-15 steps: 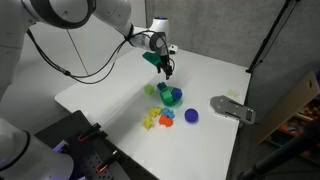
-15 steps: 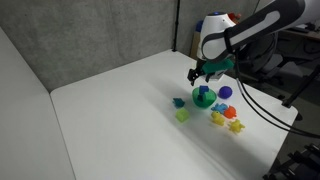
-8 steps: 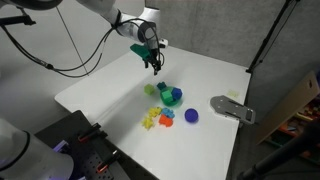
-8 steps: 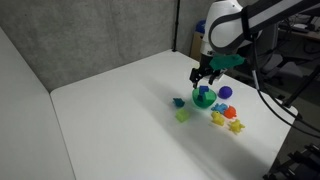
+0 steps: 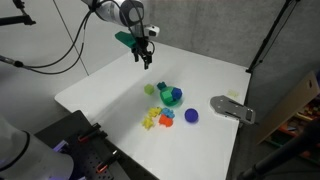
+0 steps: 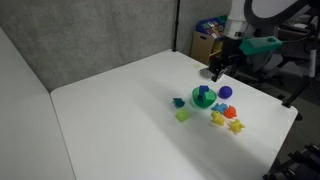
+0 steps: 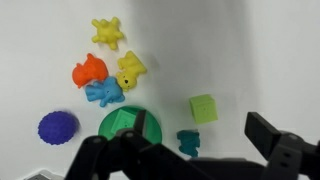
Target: Pick up the top blue block and move the green bowl a little to the left, put the blue block in the green bowl, pick up the top green block and put it in the green bowl, pick up the stacked blue block from the table and put it in the green bowl
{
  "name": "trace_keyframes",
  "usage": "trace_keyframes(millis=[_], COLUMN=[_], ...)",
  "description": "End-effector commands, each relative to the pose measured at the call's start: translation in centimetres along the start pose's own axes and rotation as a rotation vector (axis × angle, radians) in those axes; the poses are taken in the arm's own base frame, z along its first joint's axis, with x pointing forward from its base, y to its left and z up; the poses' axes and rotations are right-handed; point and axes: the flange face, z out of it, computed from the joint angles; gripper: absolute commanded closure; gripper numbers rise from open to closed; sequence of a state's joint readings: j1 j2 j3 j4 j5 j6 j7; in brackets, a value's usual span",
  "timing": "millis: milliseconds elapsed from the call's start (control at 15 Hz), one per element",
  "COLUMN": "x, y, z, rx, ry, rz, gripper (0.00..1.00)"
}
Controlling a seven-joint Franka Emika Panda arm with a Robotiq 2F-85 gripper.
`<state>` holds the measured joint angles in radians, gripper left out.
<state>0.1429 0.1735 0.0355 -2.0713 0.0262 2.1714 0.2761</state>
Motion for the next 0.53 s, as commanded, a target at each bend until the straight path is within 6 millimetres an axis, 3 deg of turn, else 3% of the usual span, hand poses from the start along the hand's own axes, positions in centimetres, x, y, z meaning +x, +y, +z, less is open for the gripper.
trace_keyframes(millis=[0, 200, 467], x=[-2.7, -2.7, -2.5], y=[3.2, 6.0, 8.3], z=[-5.0, -9.7, -13.2], rx=[0.004, -0.029, -0.029], ry=[0.008, 0.011, -0.006], rz=[0.016, 0.017, -0.025], gripper=[0.0, 0.0, 0.0])
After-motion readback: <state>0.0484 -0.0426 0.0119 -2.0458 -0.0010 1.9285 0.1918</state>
